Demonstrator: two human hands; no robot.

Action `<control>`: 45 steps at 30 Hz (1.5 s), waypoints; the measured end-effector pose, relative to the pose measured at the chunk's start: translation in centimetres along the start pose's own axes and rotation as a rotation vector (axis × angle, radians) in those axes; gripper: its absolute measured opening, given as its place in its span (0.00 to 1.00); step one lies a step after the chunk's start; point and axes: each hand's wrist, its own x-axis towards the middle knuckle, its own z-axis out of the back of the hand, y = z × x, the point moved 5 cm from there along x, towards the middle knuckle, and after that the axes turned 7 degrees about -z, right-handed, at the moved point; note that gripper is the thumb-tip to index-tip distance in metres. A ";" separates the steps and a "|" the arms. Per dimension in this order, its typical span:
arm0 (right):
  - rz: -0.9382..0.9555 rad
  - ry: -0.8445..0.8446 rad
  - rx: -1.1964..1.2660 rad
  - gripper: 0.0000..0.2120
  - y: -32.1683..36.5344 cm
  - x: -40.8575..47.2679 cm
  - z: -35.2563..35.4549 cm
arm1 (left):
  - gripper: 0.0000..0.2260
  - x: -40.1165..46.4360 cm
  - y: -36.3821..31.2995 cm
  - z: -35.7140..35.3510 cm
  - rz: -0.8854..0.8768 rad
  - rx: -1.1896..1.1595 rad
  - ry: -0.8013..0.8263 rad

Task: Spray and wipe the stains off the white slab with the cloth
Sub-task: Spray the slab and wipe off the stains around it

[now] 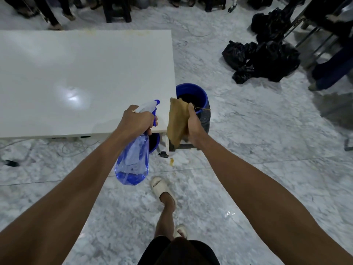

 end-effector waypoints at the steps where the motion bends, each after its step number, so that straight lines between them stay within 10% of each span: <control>1: -0.041 -0.003 0.139 0.30 0.8 0.2 0.0 | 0.09 0.2 -0.8 0.2 -0.007 0.003 -0.002; 21: -0.026 0.028 0.366 0.44 19.3 12.7 -2.6 | 0.05 20.1 -13.4 0.1 -0.045 0.177 0.051; 45: -0.122 0.011 0.232 0.34 37.3 37.7 4.6 | 0.13 47.1 -21.9 -9.2 0.216 0.065 -0.075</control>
